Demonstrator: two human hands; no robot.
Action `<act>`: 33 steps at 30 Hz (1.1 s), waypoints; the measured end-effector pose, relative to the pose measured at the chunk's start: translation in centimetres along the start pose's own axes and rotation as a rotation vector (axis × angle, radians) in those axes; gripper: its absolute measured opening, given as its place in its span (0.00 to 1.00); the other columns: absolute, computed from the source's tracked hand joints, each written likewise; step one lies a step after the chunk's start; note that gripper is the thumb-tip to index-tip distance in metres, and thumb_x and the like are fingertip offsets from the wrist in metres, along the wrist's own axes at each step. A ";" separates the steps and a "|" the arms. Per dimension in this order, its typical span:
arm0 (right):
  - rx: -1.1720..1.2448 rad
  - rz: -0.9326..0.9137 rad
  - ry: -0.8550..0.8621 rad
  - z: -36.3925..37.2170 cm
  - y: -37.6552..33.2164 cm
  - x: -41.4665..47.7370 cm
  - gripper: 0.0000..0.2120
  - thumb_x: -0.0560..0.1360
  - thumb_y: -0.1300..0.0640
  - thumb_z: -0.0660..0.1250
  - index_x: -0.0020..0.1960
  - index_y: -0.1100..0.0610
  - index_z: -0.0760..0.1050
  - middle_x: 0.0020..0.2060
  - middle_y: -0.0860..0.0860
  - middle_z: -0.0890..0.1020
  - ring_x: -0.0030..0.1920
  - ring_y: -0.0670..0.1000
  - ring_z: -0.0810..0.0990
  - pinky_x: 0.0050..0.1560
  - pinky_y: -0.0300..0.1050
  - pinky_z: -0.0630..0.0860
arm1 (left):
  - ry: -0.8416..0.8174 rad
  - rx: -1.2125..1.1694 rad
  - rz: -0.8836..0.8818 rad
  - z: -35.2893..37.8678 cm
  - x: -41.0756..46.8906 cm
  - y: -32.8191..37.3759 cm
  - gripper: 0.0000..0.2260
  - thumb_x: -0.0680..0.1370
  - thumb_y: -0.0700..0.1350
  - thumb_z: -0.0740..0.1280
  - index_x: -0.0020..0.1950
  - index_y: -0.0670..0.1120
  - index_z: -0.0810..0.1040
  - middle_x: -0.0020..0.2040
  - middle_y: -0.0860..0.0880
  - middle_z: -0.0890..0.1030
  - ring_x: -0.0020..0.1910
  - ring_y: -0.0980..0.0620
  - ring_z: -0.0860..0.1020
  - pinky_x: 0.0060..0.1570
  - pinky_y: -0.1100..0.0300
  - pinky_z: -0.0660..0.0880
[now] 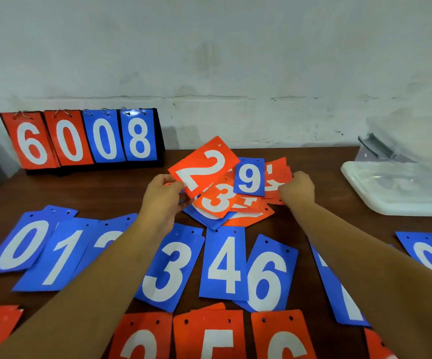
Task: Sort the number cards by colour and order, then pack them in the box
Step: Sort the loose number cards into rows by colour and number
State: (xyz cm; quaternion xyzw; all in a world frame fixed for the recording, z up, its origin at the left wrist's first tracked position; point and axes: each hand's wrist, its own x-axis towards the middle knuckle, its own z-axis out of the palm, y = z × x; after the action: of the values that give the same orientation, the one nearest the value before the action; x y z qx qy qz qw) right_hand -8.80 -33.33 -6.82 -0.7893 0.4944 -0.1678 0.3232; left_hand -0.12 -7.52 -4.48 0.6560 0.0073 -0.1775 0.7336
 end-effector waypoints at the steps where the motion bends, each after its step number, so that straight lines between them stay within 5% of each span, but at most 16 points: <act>1: 0.048 -0.025 0.014 -0.3 0.3 -0.2 0.12 0.75 0.62 0.66 0.58 0.63 0.76 0.56 0.60 0.80 0.55 0.60 0.79 0.47 0.48 0.74 | -0.012 0.004 -0.007 0.0 -0.3 0.0 0.06 0.80 0.39 0.65 0.57 0.42 0.72 0.56 0.43 0.81 0.52 0.45 0.82 0.42 0.55 0.80; 6: 0.121 -0.150 0.094 -3.1 0.8 -2.3 0.09 0.80 0.57 0.62 0.47 0.61 0.78 0.41 0.55 0.79 0.47 0.57 0.79 0.43 0.45 0.69 | -0.077 -0.022 -0.010 0.0 -2.6 0.5 0.05 0.79 0.38 0.66 0.52 0.40 0.71 0.54 0.41 0.82 0.49 0.46 0.84 0.44 0.56 0.82; 11: 0.427 -0.205 0.210 -6.9 0.4 -5.4 0.09 0.80 0.56 0.62 0.46 0.58 0.79 0.35 0.52 0.78 0.40 0.53 0.75 0.40 0.46 0.68 | -0.086 -0.121 -0.024 0.4 -6.4 1.6 0.14 0.78 0.36 0.68 0.60 0.47 0.71 0.53 0.46 0.80 0.49 0.49 0.83 0.41 0.56 0.82; 16: 0.683 -0.269 -0.040 -10.8 -1.0 -10.2 0.04 0.74 0.59 0.72 0.49 0.56 0.81 0.43 0.54 0.85 0.41 0.50 0.82 0.45 0.47 0.79 | -0.122 -0.215 -0.076 -0.4 -10.8 2.6 0.08 0.78 0.37 0.67 0.55 0.46 0.75 0.53 0.44 0.83 0.48 0.47 0.84 0.46 0.53 0.82; 21: 0.838 -0.322 -0.218 -14.6 -2.5 -16.9 0.08 0.74 0.62 0.72 0.53 0.62 0.79 0.41 0.55 0.84 0.27 0.41 0.80 0.27 0.32 0.73 | -0.083 -0.296 0.003 -2.9 -15.1 3.0 0.10 0.78 0.35 0.65 0.59 0.40 0.76 0.53 0.39 0.83 0.47 0.43 0.85 0.46 0.53 0.81; 25: 0.967 -0.269 -0.339 -15.4 -1.9 -21.5 0.06 0.74 0.60 0.71 0.50 0.61 0.81 0.39 0.55 0.84 0.35 0.49 0.80 0.31 0.37 0.76 | 0.010 -0.232 0.058 -5.6 -18.1 2.1 0.10 0.78 0.35 0.66 0.59 0.38 0.75 0.52 0.38 0.83 0.43 0.43 0.85 0.43 0.54 0.81; 30: 0.887 -0.130 -0.534 -11.8 -0.5 -26.7 0.09 0.73 0.54 0.73 0.51 0.56 0.81 0.47 0.55 0.86 0.46 0.56 0.86 0.50 0.53 0.82 | -0.121 -0.258 0.048 -8.1 -23.4 -0.5 0.17 0.77 0.33 0.67 0.62 0.47 0.74 0.49 0.39 0.84 0.44 0.44 0.84 0.44 0.51 0.81; 33: 0.783 -0.065 -0.501 -9.4 -0.6 -28.6 0.21 0.72 0.50 0.74 0.63 0.54 0.76 0.58 0.53 0.81 0.53 0.54 0.83 0.53 0.55 0.81 | -0.233 -0.343 0.047 -9.4 -26.0 -1.7 0.23 0.77 0.30 0.64 0.66 0.52 0.73 0.46 0.46 0.85 0.48 0.45 0.84 0.48 0.48 0.81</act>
State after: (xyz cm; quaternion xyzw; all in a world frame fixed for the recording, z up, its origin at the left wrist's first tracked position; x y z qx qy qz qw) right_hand -26.96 -10.95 2.07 -0.6393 0.2754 -0.1561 0.7008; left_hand -22.88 7.90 -1.12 0.4964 -0.0629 -0.2312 0.8344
